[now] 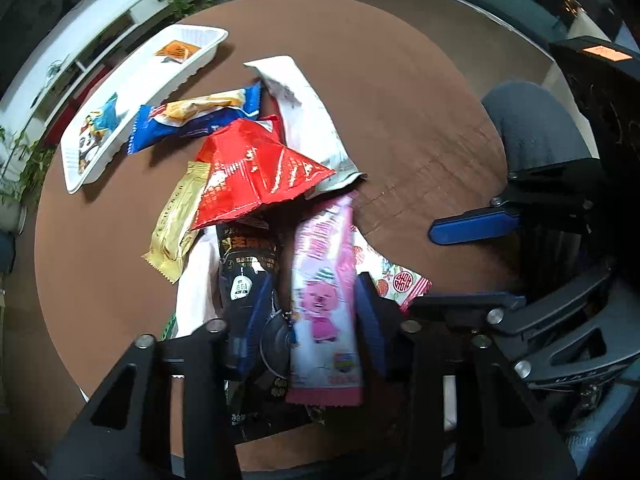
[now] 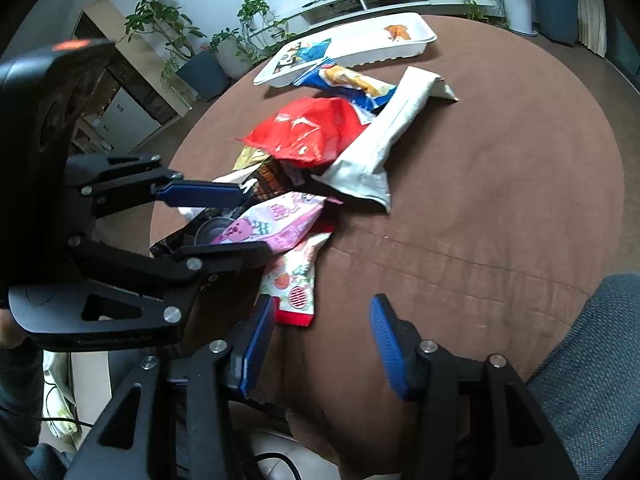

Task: Organize snacks
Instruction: 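Grasp the pink bar with the left gripper while the right grasps the red-white candy, then carry both snacks into the white tray and open both grippers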

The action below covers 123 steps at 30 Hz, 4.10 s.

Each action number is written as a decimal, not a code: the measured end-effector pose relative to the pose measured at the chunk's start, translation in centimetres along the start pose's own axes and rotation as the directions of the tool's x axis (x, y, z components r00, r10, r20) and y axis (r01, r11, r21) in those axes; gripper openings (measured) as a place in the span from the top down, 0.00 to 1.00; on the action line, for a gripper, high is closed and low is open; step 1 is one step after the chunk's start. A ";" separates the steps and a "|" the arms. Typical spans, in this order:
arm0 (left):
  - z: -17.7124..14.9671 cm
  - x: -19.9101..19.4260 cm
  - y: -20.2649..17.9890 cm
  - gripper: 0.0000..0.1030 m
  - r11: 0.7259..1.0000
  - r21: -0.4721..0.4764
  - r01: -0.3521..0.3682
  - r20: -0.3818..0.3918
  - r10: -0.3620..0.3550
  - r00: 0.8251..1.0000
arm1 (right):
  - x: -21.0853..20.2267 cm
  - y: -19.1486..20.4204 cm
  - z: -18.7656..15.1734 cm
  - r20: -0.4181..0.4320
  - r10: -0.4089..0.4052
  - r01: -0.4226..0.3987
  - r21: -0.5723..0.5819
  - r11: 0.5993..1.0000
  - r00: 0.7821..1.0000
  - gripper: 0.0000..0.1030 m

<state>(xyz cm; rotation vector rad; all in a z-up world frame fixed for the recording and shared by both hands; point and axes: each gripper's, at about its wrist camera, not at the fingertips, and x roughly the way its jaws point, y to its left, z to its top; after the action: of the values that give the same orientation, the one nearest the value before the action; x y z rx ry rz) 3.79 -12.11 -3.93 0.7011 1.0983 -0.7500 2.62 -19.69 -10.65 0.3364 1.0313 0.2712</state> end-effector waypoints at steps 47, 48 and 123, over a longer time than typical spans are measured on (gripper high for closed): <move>-2.2 0.4 4.2 0.78 0.963 -0.213 0.166 0.155 -0.134 0.979 | 3.2 3.2 2.4 0.013 -0.126 0.127 -0.116 0.985 0.992 0.48; -2.3 0.3 4.3 0.78 0.961 -0.217 0.170 0.159 -0.137 0.978 | 3.2 3.3 2.4 0.017 -0.140 0.141 -0.129 0.982 0.990 0.50; 3.5 -9.2 33.1 0.80 0.787 -0.577 0.218 0.441 0.075 0.894 | -7.5 -9.9 26.5 0.324 -0.004 -0.019 0.066 0.998 0.946 0.71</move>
<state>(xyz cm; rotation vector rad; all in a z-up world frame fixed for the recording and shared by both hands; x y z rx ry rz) 30.09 5.39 9.96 -0.0859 0.8670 -0.5254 22.62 -35.37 3.76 0.4311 0.7150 0.1799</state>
